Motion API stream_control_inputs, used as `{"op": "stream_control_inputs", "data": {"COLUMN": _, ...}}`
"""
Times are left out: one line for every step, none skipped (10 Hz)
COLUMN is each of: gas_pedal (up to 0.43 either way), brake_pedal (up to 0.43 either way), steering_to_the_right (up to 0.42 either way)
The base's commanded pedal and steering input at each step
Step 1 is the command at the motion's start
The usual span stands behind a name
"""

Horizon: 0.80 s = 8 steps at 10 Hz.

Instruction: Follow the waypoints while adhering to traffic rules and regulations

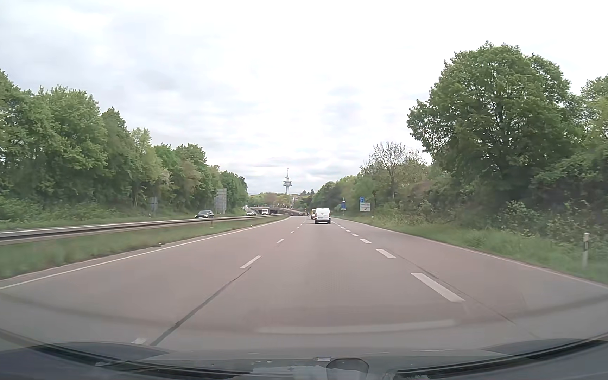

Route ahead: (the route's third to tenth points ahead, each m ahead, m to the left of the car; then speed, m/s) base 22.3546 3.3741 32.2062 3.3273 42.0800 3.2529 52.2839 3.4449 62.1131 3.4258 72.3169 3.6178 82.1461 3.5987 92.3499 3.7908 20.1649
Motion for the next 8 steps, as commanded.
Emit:
{"op": "stream_control_inputs", "data": {"gas_pedal": 0.110, "brake_pedal": 0.000, "steering_to_the_right": 0.003}}
{"op": "stream_control_inputs", "data": {"gas_pedal": 0.110, "brake_pedal": 0.000, "steering_to_the_right": 0.003}}
{"op": "stream_control_inputs", "data": {"gas_pedal": 0.098, "brake_pedal": 0.000, "steering_to_the_right": 0.003}}
{"op": "stream_control_inputs", "data": {"gas_pedal": 0.098, "brake_pedal": 0.000, "steering_to_the_right": 0.003}}
{"op": "stream_control_inputs", "data": {"gas_pedal": 0.098, "brake_pedal": 0.000, "steering_to_the_right": 0.003}}
{"op": "stream_control_inputs", "data": {"gas_pedal": 0.098, "brake_pedal": 0.000, "steering_to_the_right": 0.002}}
{"op": "stream_control_inputs", "data": {"gas_pedal": 0.098, "brake_pedal": 0.000, "steering_to_the_right": 0.002}}
{"op": "stream_control_inputs", "data": {"gas_pedal": 0.098, "brake_pedal": 0.000, "steering_to_the_right": 0.002}}
